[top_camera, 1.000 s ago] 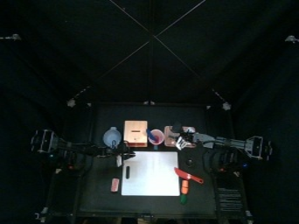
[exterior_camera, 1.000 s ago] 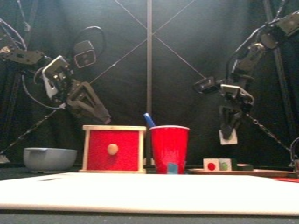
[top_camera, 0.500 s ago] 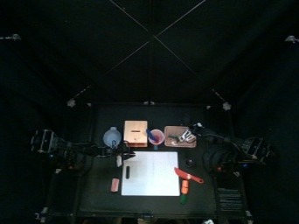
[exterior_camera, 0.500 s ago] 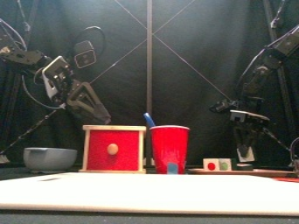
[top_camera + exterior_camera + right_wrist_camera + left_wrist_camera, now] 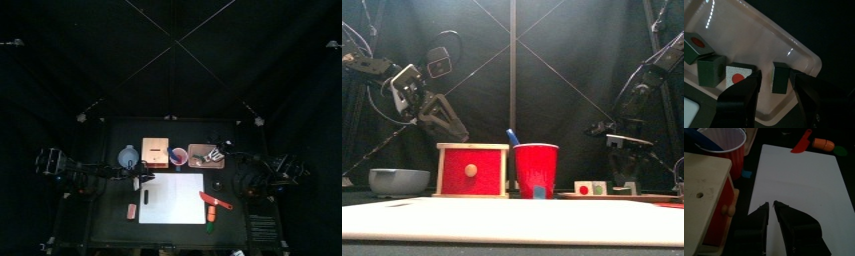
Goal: Place sushi on board then cut the sushi with the knife then place the pieces on the plate
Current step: Place the 4 sushi pieces on the plate
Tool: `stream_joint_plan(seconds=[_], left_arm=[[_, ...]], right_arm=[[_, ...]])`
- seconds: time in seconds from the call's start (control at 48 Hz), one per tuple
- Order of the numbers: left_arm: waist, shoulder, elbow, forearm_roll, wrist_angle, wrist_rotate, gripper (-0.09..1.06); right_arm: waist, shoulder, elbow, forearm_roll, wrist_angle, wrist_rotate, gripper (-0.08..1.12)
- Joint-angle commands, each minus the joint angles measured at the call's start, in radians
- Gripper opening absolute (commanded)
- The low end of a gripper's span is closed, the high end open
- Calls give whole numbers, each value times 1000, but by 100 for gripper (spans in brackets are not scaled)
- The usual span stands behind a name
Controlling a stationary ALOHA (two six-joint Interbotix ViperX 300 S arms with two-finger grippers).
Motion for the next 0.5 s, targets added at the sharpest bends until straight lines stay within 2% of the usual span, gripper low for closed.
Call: stream_joint_plan(seconds=[0.021,0.25,0.5], left_arm=[[-3,-6,-12,0,-5,0,60],[-6,-12,-11,0,-3,-3,60],[-6,-12,-11,-32,-3,-3,60]], right_arm=[[37,-91,-37,-3,-3,-5,82],[166,-158,-78,-15,-14,-5,82],[285,-146,-106,-80,-92,3,82]])
